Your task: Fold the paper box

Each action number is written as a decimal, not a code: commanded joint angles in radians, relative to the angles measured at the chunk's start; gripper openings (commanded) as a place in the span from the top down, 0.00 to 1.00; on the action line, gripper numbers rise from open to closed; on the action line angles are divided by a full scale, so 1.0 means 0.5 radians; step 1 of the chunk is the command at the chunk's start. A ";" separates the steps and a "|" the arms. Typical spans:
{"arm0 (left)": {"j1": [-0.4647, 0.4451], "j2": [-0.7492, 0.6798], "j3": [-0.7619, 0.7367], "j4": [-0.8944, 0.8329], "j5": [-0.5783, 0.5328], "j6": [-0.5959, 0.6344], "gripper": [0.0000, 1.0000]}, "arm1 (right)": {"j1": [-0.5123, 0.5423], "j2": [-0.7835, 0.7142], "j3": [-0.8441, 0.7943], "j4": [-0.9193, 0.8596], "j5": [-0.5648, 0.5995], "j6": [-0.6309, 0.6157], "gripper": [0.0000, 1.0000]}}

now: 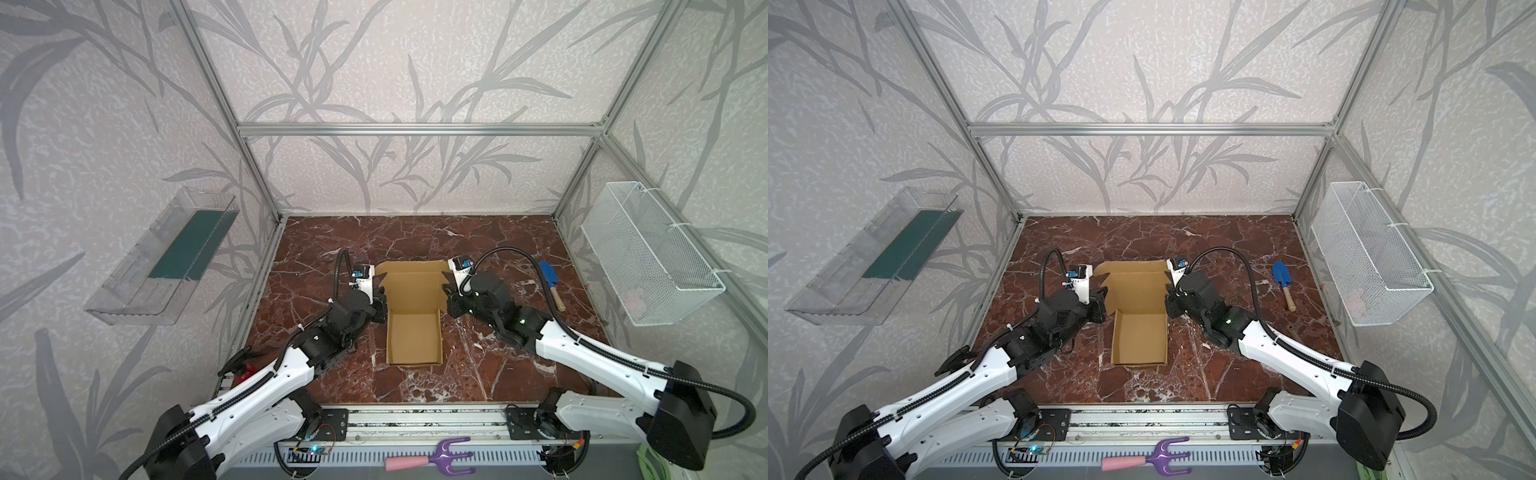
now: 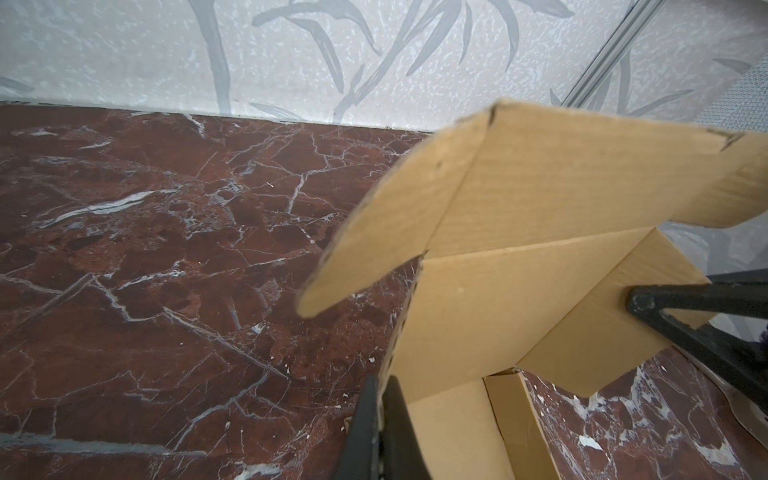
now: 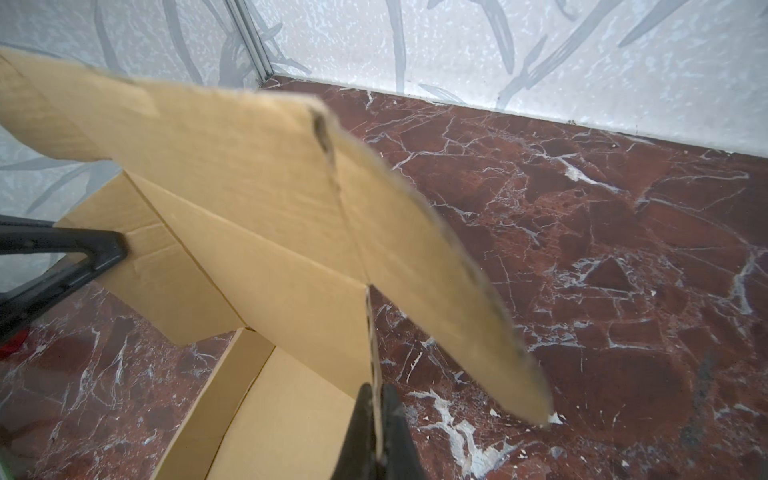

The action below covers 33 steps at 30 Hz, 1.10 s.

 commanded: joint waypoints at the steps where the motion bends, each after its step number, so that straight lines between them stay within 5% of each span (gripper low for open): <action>1: 0.005 0.036 0.092 -0.060 -0.258 -0.088 1.00 | 0.022 0.030 0.081 -0.090 0.334 0.079 0.99; 33: -0.135 0.286 0.114 0.075 -0.455 -0.406 1.00 | 0.321 0.408 0.305 -0.226 1.048 0.540 0.98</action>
